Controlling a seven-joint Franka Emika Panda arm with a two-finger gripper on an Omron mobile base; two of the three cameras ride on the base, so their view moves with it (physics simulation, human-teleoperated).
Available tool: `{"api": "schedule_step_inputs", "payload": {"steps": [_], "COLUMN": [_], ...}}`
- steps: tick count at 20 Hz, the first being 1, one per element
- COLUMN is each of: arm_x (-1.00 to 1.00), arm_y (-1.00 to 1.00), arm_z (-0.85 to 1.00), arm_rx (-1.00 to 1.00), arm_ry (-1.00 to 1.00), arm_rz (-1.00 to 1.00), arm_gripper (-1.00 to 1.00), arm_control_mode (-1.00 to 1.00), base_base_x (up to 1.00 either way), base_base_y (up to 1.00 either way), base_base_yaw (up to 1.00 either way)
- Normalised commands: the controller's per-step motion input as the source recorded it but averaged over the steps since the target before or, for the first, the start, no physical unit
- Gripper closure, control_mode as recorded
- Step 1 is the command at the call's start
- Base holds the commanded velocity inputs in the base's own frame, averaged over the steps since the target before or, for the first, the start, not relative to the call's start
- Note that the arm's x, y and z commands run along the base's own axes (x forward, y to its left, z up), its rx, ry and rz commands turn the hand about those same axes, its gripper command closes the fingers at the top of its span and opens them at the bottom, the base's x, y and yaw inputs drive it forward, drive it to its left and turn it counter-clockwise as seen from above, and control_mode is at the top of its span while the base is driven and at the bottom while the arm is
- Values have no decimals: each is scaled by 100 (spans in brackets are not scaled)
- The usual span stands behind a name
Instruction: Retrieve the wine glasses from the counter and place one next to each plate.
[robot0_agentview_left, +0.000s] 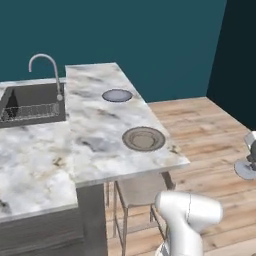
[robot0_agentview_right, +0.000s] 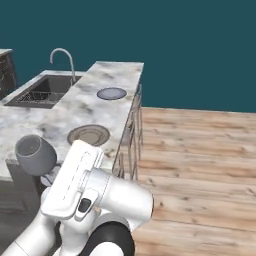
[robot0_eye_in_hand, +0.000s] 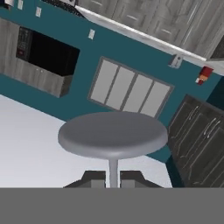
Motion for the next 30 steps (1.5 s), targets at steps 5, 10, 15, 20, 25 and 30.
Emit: {"api": "schedule_step_inputs", "payload": {"steps": [5,10,15,20,25,30], "arm_x": [0,0,0,0,0,0], "arm_y": [0,0,0,0,0,0], "arm_z": [0,0,0,0,0,0], "arm_rx": [0,0,0,0,0,0], "arm_ry": [0,0,0,0,0,0], "arm_rz": [0,0,0,0,0,0], "arm_gripper": [100,100,100,100,100,100], "arm_control_mode": [100,100,100,100,100,100], "base_base_x": [14,-57,-16,0,0,1], "base_base_y": [-100,-100,-100,-98,-99,-97], "base_base_yaw": [22,49,66,68,67,67]}}
